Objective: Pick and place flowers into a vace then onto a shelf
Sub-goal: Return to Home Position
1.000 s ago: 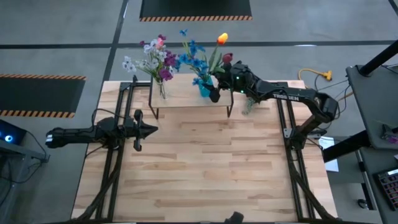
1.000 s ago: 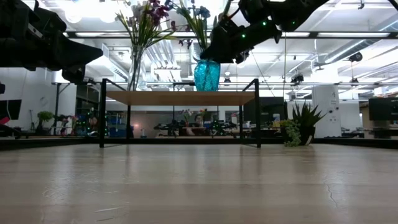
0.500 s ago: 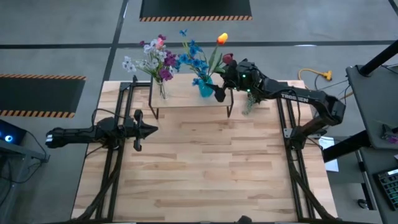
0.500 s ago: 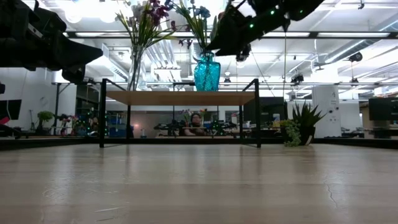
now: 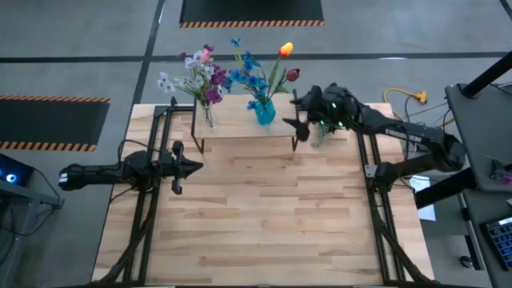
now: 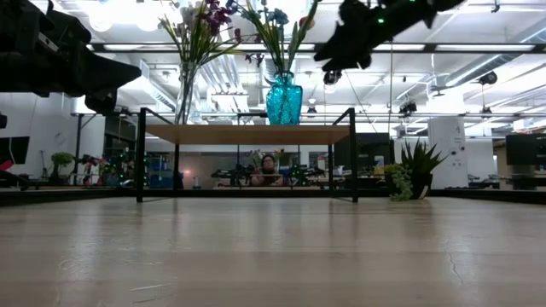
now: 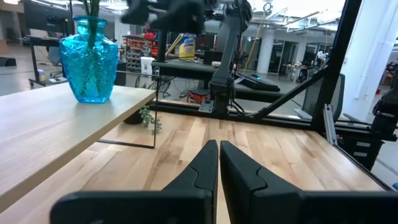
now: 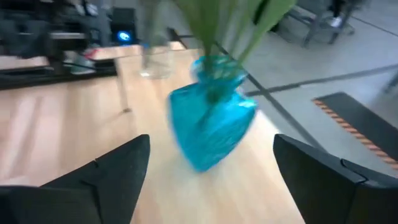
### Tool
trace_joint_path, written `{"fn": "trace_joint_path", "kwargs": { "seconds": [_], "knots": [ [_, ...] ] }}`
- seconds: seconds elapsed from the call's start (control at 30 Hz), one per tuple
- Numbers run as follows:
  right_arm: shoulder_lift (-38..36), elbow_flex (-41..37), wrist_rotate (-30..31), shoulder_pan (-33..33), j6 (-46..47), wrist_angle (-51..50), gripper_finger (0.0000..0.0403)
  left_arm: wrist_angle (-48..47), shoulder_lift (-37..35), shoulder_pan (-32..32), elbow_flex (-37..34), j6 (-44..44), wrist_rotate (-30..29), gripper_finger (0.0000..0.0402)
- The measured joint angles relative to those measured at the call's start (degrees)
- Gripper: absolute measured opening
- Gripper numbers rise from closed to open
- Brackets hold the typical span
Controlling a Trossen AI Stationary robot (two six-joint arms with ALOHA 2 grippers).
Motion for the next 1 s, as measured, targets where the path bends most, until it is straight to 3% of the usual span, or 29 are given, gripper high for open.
{"fn": "trace_joint_path", "kwargs": {
  "seconds": [0.17, 0.5, 0.6, 0.8, 0.87, 1.0],
  "knots": [
    [-8.79, -13.77, -3.95, 2.79, 1.77, 9.12, 0.0308, 0.01, 0.01, 0.01, 0.0, 0.0, 0.0, 0.0],
    [-22.96, -42.42, -4.06, 12.32, 4.77, 36.0, 0.0253, 0.02, 0.01, 0.01, 0.0, 0.02, 0.0, 0.0],
    [-26.12, -46.98, -2.0, 14.3, 8.97, 36.95, 0.0229, 0.07, -0.04, 0.01, 0.0, 0.03, -0.08, 0.0],
    [-33.06, -50.69, 2.79, 19.41, 8.62, 35.53, 0.0181, 1.12, -0.19, -0.01, 0.0, 0.07, -0.15, 0.0],
    [-35.81, -51.11, 3.62, 21.21, 7.87, 32.55, 0.0163, 1.08, -0.2, 0.01, 0.0, 0.07, -0.16, 0.0],
    [-41.98, -52.08, 12.15, 23.57, 6.11, 23.36, 0.0124, 1.03, -0.2, -0.01, -0.09, 0.07, -0.17, 0.0]
  ]
}}
